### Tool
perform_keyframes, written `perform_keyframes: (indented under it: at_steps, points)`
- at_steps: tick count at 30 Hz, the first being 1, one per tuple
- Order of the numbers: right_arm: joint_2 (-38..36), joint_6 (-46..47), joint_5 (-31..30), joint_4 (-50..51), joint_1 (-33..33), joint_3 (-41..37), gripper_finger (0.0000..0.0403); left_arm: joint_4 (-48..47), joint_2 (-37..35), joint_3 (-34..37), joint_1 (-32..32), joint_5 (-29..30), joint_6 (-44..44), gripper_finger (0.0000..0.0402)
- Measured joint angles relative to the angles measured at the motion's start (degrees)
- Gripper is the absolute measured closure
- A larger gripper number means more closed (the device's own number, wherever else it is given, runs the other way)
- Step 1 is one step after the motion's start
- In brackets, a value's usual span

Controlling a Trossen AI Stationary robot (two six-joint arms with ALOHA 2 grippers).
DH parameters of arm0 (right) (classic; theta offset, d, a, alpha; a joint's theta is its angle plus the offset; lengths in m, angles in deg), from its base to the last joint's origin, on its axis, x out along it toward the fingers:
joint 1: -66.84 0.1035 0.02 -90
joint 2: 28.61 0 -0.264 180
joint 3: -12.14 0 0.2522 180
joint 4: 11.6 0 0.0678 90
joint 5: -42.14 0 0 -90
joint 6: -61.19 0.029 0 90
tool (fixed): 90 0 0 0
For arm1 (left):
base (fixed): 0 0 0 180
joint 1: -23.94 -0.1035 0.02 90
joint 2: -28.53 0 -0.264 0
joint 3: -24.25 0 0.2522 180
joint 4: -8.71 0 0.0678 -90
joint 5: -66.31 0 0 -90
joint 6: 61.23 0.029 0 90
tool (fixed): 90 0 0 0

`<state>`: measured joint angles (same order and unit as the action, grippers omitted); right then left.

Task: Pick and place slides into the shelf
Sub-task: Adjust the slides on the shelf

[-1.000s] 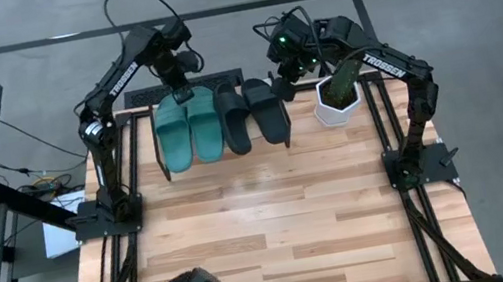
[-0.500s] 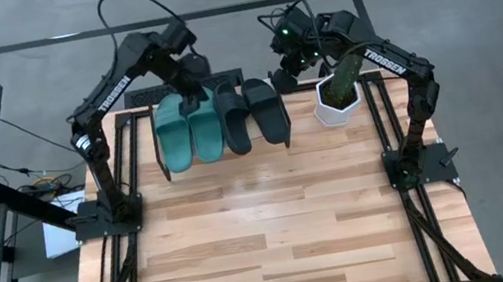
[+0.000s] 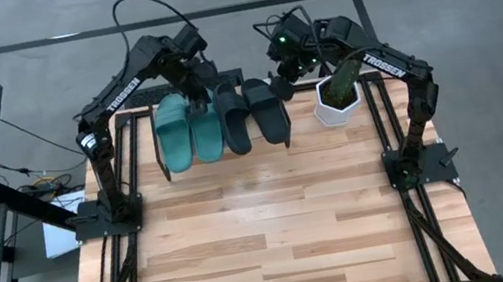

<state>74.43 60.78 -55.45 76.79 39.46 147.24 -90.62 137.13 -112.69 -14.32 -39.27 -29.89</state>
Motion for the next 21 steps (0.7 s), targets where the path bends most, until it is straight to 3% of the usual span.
perform_keyframes:
  at_steps: [21]
  points:
    - [0.0, -0.02, 0.0, 0.0, 1.28, 0.02, 0.0403, 4.31, 5.65, -0.17, 2.86, -0.08, 1.51, 0.0402]
